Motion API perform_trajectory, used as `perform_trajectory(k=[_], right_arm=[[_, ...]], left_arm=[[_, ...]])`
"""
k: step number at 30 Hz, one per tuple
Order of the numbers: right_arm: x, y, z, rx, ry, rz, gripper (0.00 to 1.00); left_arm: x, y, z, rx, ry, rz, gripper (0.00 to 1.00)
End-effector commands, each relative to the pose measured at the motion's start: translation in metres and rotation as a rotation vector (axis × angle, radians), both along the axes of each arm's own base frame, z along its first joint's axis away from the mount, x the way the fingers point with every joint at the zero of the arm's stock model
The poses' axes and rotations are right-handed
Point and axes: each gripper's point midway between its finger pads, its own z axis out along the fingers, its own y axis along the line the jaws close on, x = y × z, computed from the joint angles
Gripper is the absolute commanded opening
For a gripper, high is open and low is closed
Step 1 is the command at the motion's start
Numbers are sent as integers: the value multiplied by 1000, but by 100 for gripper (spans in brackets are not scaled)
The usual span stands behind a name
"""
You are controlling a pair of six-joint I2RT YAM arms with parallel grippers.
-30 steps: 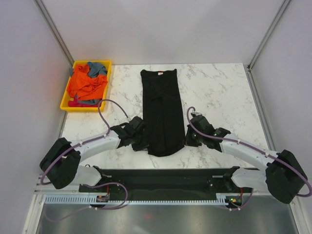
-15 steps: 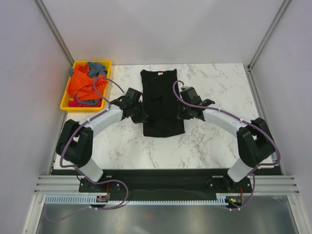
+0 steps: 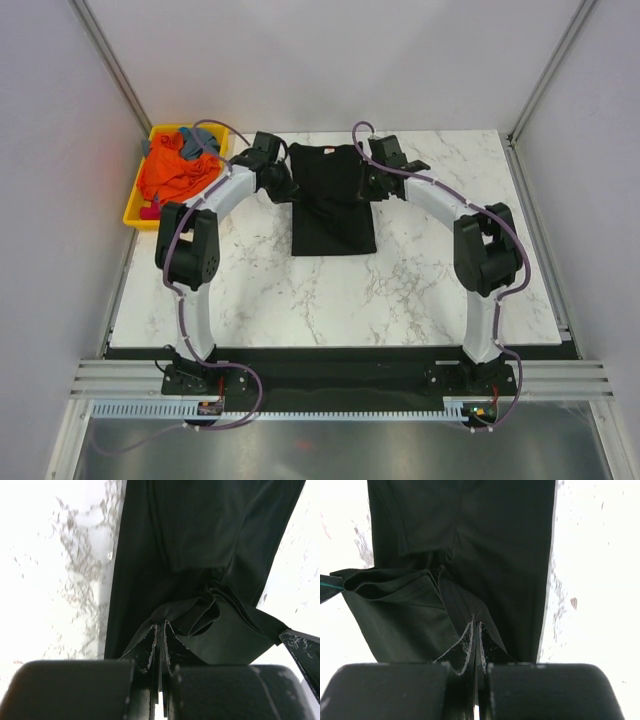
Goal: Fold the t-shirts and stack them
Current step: Fold the tshirt
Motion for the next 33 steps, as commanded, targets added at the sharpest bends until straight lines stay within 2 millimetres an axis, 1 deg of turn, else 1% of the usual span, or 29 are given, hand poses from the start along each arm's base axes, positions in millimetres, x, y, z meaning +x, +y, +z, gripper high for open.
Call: perform_trajectory(k=[1, 2, 3, 5, 6, 7, 8, 9, 10, 14, 18, 19, 20, 21, 23, 24, 25, 26, 27, 28, 29, 30, 31, 32, 33], right_arm=[[27, 1, 17, 26, -50, 11, 0], [32, -4, 17, 30, -52, 0, 0], [34, -4, 17, 34, -52, 0, 0], [45, -11, 16, 36, -58, -17, 0], [48, -12, 15, 42, -55, -24, 0], [53, -13, 13, 48, -51, -27, 0], [57, -15, 12, 58, -48, -32, 0], [59, -16, 11, 60, -47, -36, 0], [65, -20, 7, 59, -45, -46, 0], [75, -22, -2, 71, -33, -56, 0], [86, -21, -7, 81, -50, -62, 0], [90, -20, -10, 81, -52, -62, 0], [93, -23, -13, 80, -51, -68, 0], [97, -25, -16, 80, -49, -74, 0], [104, -29, -13, 89, -59, -86, 0], [107, -30, -10, 94, -67, -88, 0], [111, -28, -7, 111, -74, -75, 6], [112, -27, -4, 117, -80, -57, 12], [110, -25, -2, 121, -77, -43, 18], [107, -25, 4, 124, -80, -33, 28], [102, -28, 5, 115, -74, -31, 32], [97, -31, 8, 110, -71, -39, 35], [85, -34, 10, 104, -60, -40, 38], [78, -36, 11, 109, -49, -35, 39], [69, -36, 11, 107, -41, -21, 40]], left_arm=[[19, 4, 10, 7, -24, -33, 2], [23, 6, 11, 4, -27, -29, 2], [30, 8, 9, 4, -31, -24, 2], [38, 12, 8, 9, -38, -18, 2], [41, 13, 4, 14, -35, -23, 2], [48, 13, 8, 10, -51, -23, 2], [51, 11, 7, 10, -58, -31, 2], [55, 11, -1, 17, -51, -45, 2], [61, 9, 4, 10, -69, -52, 2], [72, 5, -3, -13, -64, -54, 2], [84, 9, -8, 22, -83, -34, 2], [88, 10, -5, 28, -96, -34, 2], [90, 11, -7, 41, -101, -39, 3], [93, 12, -5, 51, -113, -37, 9], [96, 13, 3, 66, -143, -65, 20], [97, 15, 7, 80, -154, -66, 30], [95, 19, 12, 96, -159, -65, 35], [93, 22, 17, 114, -170, -70, 37], [84, 29, 24, 144, -169, -52, 40], [77, 34, 28, 158, -165, -44, 41], [69, 37, 31, 166, -161, -40, 45], [50, 40, 35, 170, -146, -45, 47], [39, 38, 35, 159, -133, -58, 47], [28, 36, 32, 144, -117, -74, 47], [7, 31, 19, 120, -65, -108, 47]])
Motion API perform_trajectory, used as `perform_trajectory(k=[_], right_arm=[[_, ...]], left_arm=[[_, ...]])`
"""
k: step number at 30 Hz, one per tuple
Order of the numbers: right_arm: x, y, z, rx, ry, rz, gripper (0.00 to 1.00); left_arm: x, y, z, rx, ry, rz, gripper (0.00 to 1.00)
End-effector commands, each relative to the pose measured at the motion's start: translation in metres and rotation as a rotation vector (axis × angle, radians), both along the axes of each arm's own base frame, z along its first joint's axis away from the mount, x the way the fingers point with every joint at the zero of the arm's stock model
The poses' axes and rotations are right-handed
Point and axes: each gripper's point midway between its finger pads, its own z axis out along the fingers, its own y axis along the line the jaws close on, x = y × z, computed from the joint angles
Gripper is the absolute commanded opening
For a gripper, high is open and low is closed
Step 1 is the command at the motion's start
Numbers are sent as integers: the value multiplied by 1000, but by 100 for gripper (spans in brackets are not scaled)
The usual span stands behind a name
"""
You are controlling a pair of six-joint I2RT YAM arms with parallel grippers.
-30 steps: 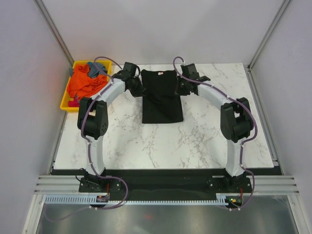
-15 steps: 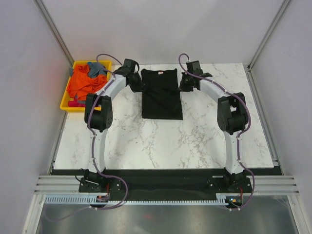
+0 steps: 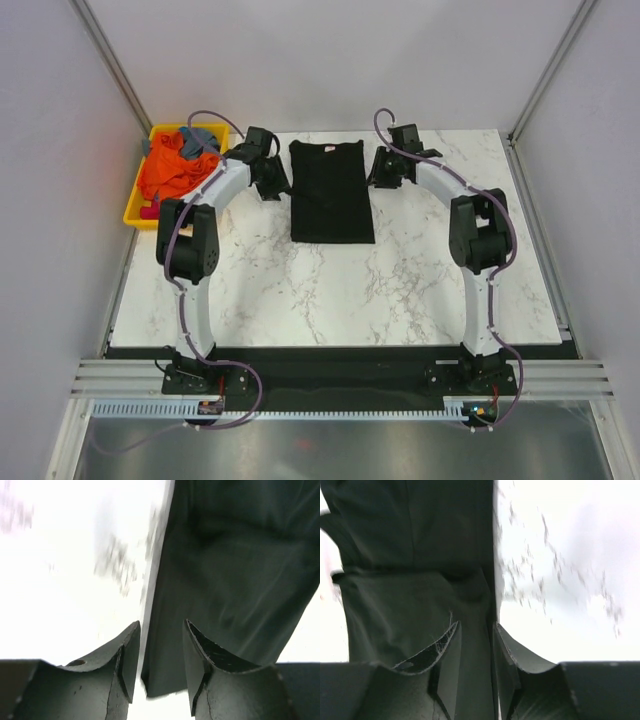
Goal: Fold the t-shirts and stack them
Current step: Fold the tshirt
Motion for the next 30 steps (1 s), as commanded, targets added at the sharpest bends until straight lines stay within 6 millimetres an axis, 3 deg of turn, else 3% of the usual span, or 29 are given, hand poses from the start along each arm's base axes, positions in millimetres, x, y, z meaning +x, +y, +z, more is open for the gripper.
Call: perform_trajectory(k=[1, 3, 5, 8, 14, 19, 23, 28, 30], right_arm=[[-33, -1, 37, 24, -24, 54, 41], [-59, -4, 32, 22, 6, 88, 41], [-74, -5, 27, 22, 24, 115, 41], [-94, -6, 21, 24, 41, 153, 41], [-117, -6, 2, 29, 70, 200, 41], [-131, -5, -25, 22, 116, 210, 40], [-140, -7, -34, -3, 130, 202, 38], [-152, -5, -43, -10, 152, 213, 35], [-156, -1, -47, -11, 159, 224, 34]], left_arm=[[-45, -10, 39, -22, -34, -98, 47], [-72, -21, 34, -53, -3, -148, 46], [-83, -29, 34, -81, -14, -174, 46], [-104, -32, 18, -119, 4, -206, 46], [-115, -25, -12, -99, 33, -185, 47], [-122, -32, -33, -133, 72, -201, 44], [-130, -27, -49, -116, 111, -187, 33], [-136, -21, -56, -94, 144, -162, 19], [-140, -19, -57, -79, 164, -146, 18]])
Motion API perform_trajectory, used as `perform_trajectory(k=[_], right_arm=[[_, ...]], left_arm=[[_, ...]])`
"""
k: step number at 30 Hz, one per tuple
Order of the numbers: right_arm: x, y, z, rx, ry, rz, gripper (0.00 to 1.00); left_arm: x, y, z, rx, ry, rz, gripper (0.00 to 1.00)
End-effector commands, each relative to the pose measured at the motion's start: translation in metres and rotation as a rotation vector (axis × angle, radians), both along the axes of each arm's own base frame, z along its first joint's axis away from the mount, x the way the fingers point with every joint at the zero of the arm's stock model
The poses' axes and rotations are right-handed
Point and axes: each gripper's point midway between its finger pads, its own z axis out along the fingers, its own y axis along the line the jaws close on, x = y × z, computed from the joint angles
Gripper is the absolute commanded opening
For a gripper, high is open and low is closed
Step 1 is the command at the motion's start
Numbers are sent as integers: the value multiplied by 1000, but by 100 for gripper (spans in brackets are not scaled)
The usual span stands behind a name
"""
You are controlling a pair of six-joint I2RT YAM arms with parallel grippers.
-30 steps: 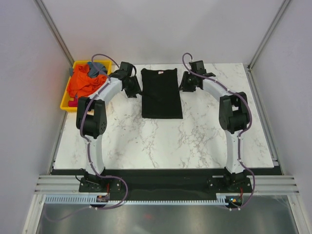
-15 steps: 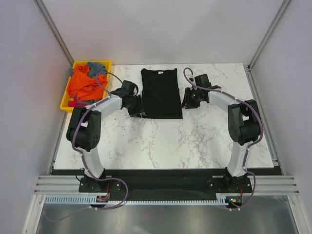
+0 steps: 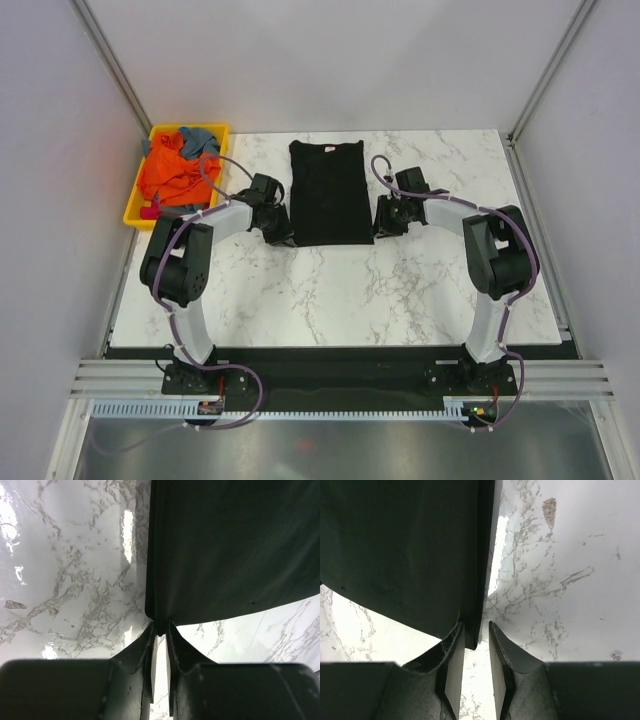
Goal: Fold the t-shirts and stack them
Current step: Fold the tshirt
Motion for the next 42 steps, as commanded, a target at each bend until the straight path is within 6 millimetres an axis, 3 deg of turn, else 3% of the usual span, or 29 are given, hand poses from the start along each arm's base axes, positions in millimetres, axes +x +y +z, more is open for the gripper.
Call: perform_trajectory(k=[1, 3, 4, 5, 9, 13, 15, 19, 21, 25, 27, 28, 30, 31, 34, 36, 37, 40, 42], right_arm=[[-4, 5, 0, -11, -27, 31, 34], [-5, 4, -3, -19, -24, 26, 31], [-5, 4, -4, -22, -23, 24, 28], [-5, 3, -4, -26, -25, 22, 23], [-3, -2, -5, -51, -33, -2, 6], [-8, -3, -7, -51, -23, -11, 0], [-12, -5, -6, -48, -29, -19, 0], [-18, -12, -6, -65, -43, -52, 0], [-24, -20, -6, -89, -47, -81, 0], [-41, -24, 2, -70, -68, -124, 0], [-58, -31, -7, -92, -40, -142, 0], [-64, -33, -2, -90, -47, -151, 0], [-84, -46, -13, -126, -13, -182, 0], [-101, -55, -16, -158, 13, -199, 0], [-122, -61, -14, -163, 27, -211, 0], [-139, -61, -16, -151, 52, -194, 0], [-143, -60, -11, -134, 42, -184, 2], [-139, -57, 4, -105, 4, -184, 11], [-126, -51, 18, -89, -37, -155, 22]], left_arm=[[-4, 3, 0, 14, 21, 17, 18], [-6, 8, 2, 41, 28, 35, 26], [-6, 9, 8, 48, 20, 43, 37], [-6, 14, 10, 71, 17, 56, 41], [2, 15, 26, 75, -28, 54, 45], [7, 8, 25, 49, -44, 23, 45], [7, 5, 14, 41, -31, 6, 42], [-4, 0, -3, 27, 22, -17, 3], [-9, 1, -2, 30, 26, -1, 2], [-33, 3, 1, 32, 45, 25, 2], [-46, 0, 2, 42, 50, 21, 2], [-56, 2, 3, 43, 53, 23, 2], [-73, -5, 3, 37, 68, 15, 2], [-90, -10, -1, 52, 78, -11, 2], [-122, -12, -13, 79, 126, -17, 2], [-129, -7, -14, 86, 134, 17, 14], [-131, 2, -19, 122, 124, 33, 27], [-120, 9, -12, 145, 99, 53, 37], [-116, 8, -6, 140, 96, 49, 38]])
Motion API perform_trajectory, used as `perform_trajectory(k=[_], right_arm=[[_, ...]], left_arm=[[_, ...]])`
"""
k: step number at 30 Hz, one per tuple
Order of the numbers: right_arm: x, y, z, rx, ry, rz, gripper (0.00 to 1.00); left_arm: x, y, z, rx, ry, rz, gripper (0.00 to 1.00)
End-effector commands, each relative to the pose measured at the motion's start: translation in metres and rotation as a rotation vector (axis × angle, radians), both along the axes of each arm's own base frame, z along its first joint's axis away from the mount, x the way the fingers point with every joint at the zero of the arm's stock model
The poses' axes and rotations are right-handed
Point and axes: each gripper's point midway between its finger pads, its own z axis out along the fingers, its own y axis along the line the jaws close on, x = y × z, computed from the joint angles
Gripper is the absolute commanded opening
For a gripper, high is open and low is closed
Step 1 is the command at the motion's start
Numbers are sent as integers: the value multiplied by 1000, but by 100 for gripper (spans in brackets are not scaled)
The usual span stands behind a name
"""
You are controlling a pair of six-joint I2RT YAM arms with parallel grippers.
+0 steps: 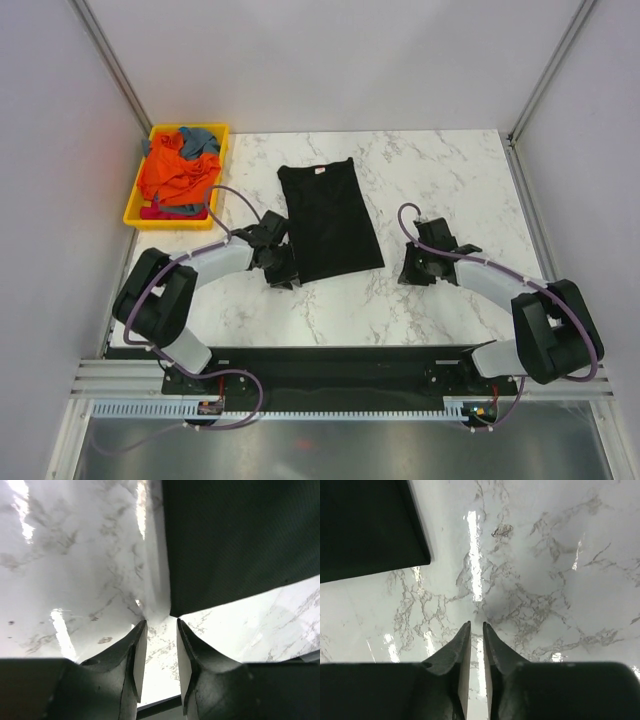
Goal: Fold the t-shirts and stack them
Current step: Fold the tshirt
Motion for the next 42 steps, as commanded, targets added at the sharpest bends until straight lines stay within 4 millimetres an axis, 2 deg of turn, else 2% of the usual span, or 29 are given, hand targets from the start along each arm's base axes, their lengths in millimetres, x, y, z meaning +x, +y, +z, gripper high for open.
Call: perform_trajectory(k=[1, 2, 3, 4, 5, 6, 10, 12, 13, 14, 16, 18, 20, 21, 23, 24, 29, 30, 32, 33, 34, 35, 36, 38, 40, 41, 42], right_arm=[[18, 9, 21, 17, -53, 37, 24], [32, 16, 35, 27, -91, 57, 28], [39, 18, 38, 22, -104, 81, 30], [43, 21, 32, 17, -86, 106, 31], [57, 29, 43, 38, -112, 135, 33], [60, 37, 43, 56, -108, 180, 34], [80, 51, 36, 74, -103, 249, 35], [92, 54, 40, 67, -130, 270, 36], [94, 54, 32, 56, -115, 282, 36], [102, 58, 37, 58, -130, 290, 36], [104, 60, 27, 61, -102, 303, 36], [105, 62, 25, 66, -96, 312, 35], [100, 60, 18, 53, -80, 310, 35], [98, 59, 16, 43, -78, 308, 34], [94, 52, 11, 11, -69, 285, 33], [92, 51, 11, 10, -66, 283, 33], [87, 50, 9, 4, -79, 275, 31], [87, 50, 7, 5, -74, 276, 31], [86, 50, 5, 5, -69, 275, 31], [86, 51, 4, 7, -66, 275, 31], [86, 51, 3, 6, -63, 273, 31], [86, 51, 3, 6, -62, 272, 31], [86, 51, 2, 5, -63, 272, 31], [86, 51, 1, 5, -60, 267, 27], [85, 51, 1, 10, -57, 262, 24], [85, 51, 1, 10, -58, 262, 22], [85, 52, 3, 14, -70, 261, 21]], left_arm=[[15, 19, 6, 65, -17, 74, 38], [19, 19, 9, 48, -23, 79, 38], [23, 20, 14, 32, -30, 88, 38], [32, 20, 21, -9, -37, 103, 38], [36, 20, 25, -38, -41, 103, 37], [40, 17, 30, -69, -51, 90, 37], [52, 17, 44, -163, -52, 93, 37], [55, 19, 45, -179, -54, 99, 37], [57, 20, 46, -194, -49, 106, 37], [59, 20, 44, -202, -48, 109, 37], [62, 21, 44, -223, -40, 121, 36], [68, 21, 43, -232, -39, 130, 35], [85, 22, 54, -239, -80, 130, 34], [101, 21, 64, -243, -121, 126, 32], [121, 22, 75, -232, -185, 114, 31], [143, 16, 87, -247, -244, 102, 29], [196, -10, 111, -340, -354, 26, 26], [209, -15, 105, -346, -356, 20, 26], [223, -17, 98, -340, -364, 7, 26], [233, -20, 102, -343, -384, -1, 26], [239, -20, 85, -326, -364, 1, 26], [245, -19, 79, -311, -369, -9, 26], [255, -20, 83, -307, -387, -13, 26], [268, -17, 65, -280, -370, 1, 26], [275, -16, 55, -275, -360, 3, 26], [276, -14, 40, -263, -332, 8, 26], [283, -15, 44, -264, -344, 10, 26]])
